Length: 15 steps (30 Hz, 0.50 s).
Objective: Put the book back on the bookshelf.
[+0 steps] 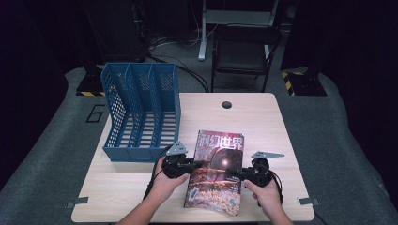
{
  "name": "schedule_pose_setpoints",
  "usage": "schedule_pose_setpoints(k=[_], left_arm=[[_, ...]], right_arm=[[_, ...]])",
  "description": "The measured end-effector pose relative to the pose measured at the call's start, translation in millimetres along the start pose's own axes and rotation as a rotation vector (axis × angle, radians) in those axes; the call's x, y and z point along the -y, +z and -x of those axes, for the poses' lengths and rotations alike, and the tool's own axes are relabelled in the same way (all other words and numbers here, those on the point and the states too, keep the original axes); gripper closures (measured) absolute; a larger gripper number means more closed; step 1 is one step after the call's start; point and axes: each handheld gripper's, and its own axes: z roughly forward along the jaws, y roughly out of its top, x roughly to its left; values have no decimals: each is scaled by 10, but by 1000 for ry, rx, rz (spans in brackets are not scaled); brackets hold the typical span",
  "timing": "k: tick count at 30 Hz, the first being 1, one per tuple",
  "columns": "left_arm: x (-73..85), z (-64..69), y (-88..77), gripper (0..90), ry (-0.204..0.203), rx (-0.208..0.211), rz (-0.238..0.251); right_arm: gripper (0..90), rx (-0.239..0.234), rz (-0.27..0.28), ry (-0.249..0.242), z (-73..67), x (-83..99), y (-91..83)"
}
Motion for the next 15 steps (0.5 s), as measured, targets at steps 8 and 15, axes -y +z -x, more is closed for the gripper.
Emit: schedule_pose_setpoints(k=[8,15], left_arm=[[-48,17,-38,821,18,-2,16],[-67,19,-84,829,36,-4,27]], right_arm=[[755,-17,-35,16,18,1,35],[756,-21,-44,8,-21,-20,28]])
